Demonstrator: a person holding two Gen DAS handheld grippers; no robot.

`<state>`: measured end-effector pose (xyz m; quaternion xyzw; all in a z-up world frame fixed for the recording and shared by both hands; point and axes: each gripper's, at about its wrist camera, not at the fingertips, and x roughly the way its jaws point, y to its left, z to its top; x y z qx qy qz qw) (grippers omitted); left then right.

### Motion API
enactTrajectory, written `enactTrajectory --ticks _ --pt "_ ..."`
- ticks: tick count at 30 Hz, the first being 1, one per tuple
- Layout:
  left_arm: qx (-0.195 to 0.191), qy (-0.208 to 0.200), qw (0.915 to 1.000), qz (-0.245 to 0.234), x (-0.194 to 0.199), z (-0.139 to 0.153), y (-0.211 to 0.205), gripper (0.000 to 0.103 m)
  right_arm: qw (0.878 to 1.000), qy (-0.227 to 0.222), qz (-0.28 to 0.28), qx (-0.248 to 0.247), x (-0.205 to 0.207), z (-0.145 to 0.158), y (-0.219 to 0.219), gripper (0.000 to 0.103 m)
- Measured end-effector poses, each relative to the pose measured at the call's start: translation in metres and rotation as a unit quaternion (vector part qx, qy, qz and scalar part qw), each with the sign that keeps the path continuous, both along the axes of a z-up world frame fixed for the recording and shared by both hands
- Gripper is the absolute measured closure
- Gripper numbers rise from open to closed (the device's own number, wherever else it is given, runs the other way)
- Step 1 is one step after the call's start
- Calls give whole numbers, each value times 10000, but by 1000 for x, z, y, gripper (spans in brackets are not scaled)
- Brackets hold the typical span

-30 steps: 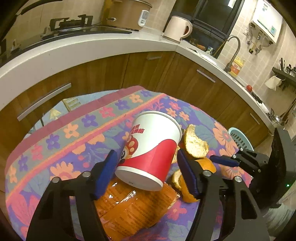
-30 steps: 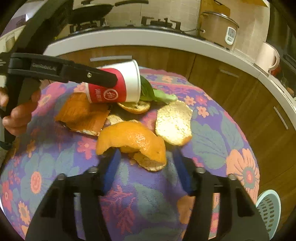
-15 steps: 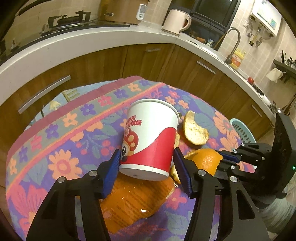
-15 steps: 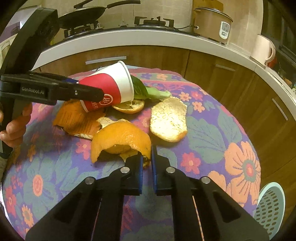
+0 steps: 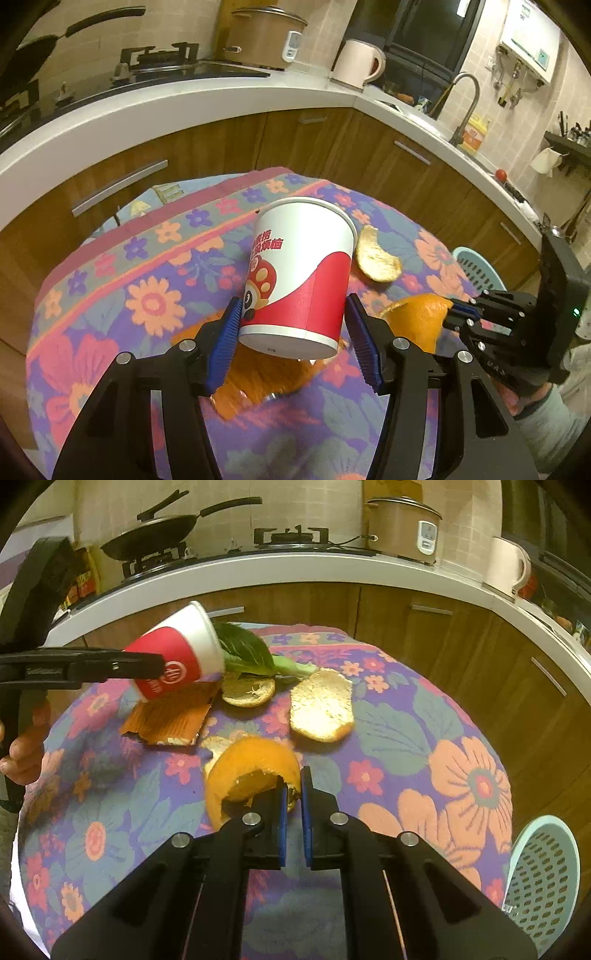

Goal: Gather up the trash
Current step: 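Grasp the red-and-white paper cup with the left tool while the right tool grasps an orange peel, then carry cup and orange peel over the wastebasket and open both tools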

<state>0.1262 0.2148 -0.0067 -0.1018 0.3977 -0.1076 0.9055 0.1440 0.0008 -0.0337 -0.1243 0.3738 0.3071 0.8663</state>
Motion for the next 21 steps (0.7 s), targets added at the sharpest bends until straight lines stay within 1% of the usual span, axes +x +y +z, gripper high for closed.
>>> enactTrajectory --ticks 7,11,16,20,21 --pt "-174 -268 9995 49 -33 17 5 49 9997 -28 -135 192 -13 11 -19 98" --pt "-188 -482 9987 17 -51 31 0 49 9991 -117 -269 309 -20 20 -33 98" --pt "-154 -696 9974 -130 -63 48 -16 49 9968 -152 -515 584 -23 36 -62 98" --pt "-223 -859 9955 -344 -67 60 -37 49 9939 -282 -782 723 -28 50 -91 98" --pt "-235 -886 9950 -401 -67 62 -43 49 9925 -311 -880 793 -29 54 -104 98"
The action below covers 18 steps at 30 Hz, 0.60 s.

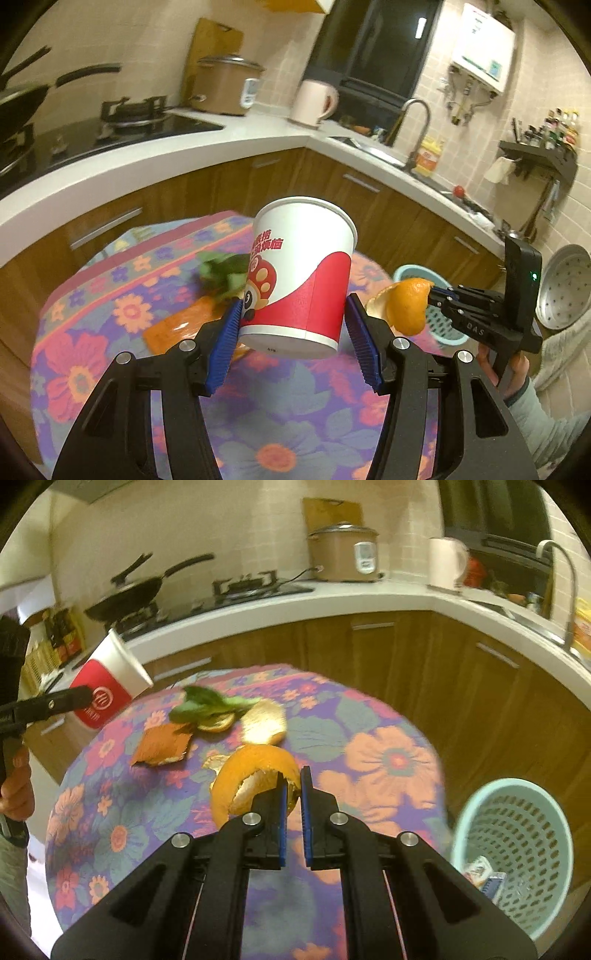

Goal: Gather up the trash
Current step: 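Carry cup and orange peel over the wastebasket and open both tools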

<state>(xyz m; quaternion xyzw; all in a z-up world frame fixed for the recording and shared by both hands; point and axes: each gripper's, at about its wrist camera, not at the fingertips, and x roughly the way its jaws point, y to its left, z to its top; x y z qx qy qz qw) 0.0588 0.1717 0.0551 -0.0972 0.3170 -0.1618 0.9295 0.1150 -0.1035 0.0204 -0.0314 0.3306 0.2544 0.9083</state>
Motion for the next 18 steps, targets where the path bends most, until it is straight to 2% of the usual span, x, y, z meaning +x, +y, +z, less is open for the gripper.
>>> enactTrajectory --ticks 10,18 --pt "-95 -118 9960 -885 27 5 -100 49 9961 -55 -817 319 -1 11 -95 98" --pt "-237 198 9898 -1390 74 -21 -199 49 9880 101 -1465 473 4 -6 -167 98"
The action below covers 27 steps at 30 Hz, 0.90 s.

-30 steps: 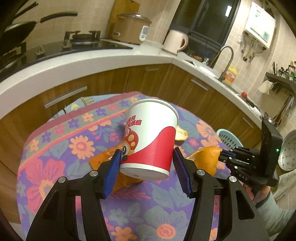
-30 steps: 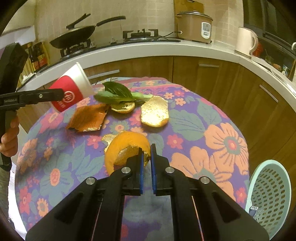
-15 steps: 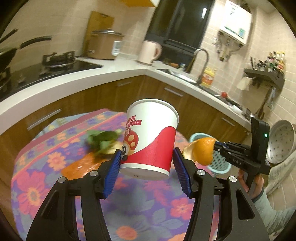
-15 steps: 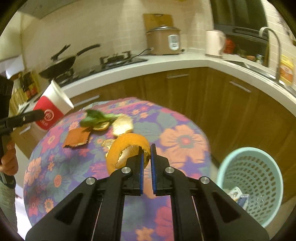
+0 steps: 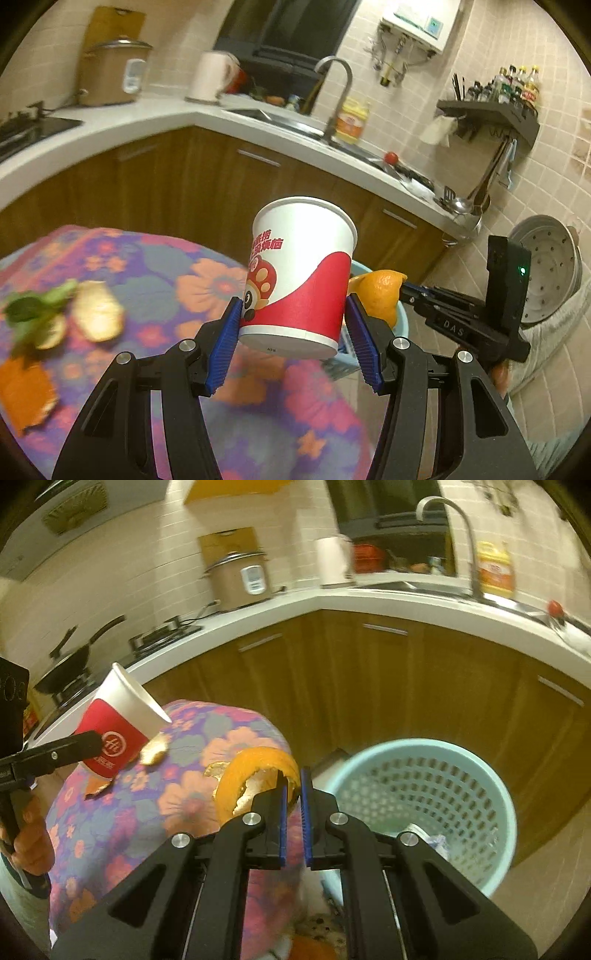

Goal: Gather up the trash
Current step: 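Carry cup and orange peel over the wastebasket and open both tools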

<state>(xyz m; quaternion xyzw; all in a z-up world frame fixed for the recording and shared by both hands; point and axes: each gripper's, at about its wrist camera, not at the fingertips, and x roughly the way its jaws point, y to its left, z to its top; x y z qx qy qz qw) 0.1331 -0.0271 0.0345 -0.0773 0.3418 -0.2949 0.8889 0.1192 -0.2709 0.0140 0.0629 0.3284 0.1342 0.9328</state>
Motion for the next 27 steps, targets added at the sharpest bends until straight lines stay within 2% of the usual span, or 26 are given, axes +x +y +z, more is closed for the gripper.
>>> enactTrajectory --ticks 5,11,20,24,27 --pt "-22 226 9996 -153 22 -19 -45 49 9985 266 -472 105 9 -22 -42 98" --pt "181 507 9979 -369 47 -44 -98 49 9923 755 -973 160 23 -60 -82 98" --pt "608 883 9925 -579 73 -85 -163 49 9857 1167 -1207 133 38 -94 -105 98" --pt "734 1019 9898 -666 78 -95 -182 48 9790 1487 -1371 -257 45 -106 -107 98" --pt "944 1088 9867 -747 80 -102 -195 48 9780 1647 -1273 -143 47 -115 -113 96"
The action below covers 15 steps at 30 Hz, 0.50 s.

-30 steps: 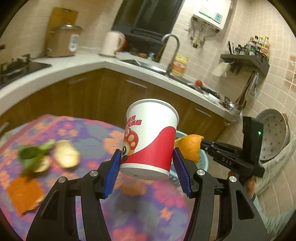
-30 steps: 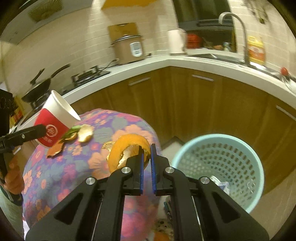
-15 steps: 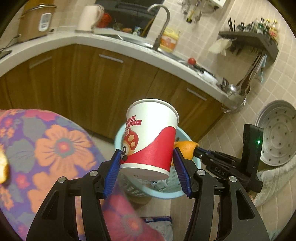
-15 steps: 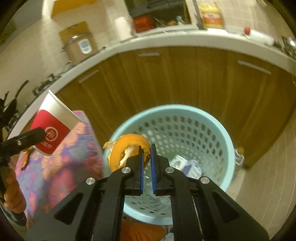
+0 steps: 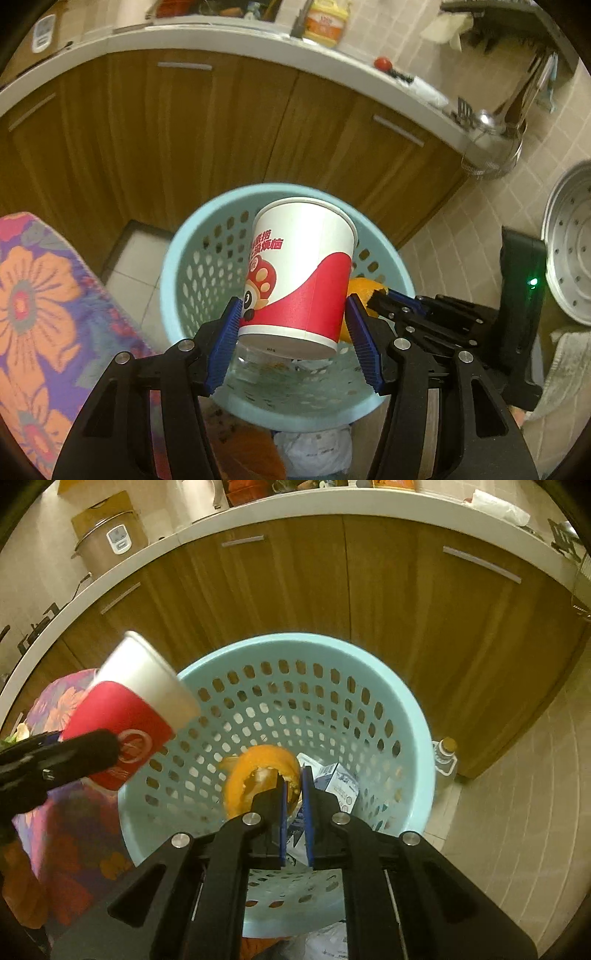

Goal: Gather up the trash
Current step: 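Carry cup and orange peel over the wastebasket and open both tools, then move both open tools back over the table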

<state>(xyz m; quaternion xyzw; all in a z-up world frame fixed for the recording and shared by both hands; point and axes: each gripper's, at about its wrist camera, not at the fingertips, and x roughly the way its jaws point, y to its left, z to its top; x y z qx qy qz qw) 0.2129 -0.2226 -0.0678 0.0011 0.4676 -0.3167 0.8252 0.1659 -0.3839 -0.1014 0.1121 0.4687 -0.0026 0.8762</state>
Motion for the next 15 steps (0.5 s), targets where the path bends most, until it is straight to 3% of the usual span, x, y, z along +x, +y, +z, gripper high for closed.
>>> enactTrajectory --ticks 5,9,15 --pt "158 82 9998 -61 -1 -7 -6 44 9998 100 -86 135 -4 -8 -9 84" --pt "67 94 9999 -2 -4 -2 1 44 9996 16 -243 160 -13 -3 -16 52" --pt "68 -327 9993 140 -26 24 17 40 9993 -229 -244 137 -26 19 -12 52"
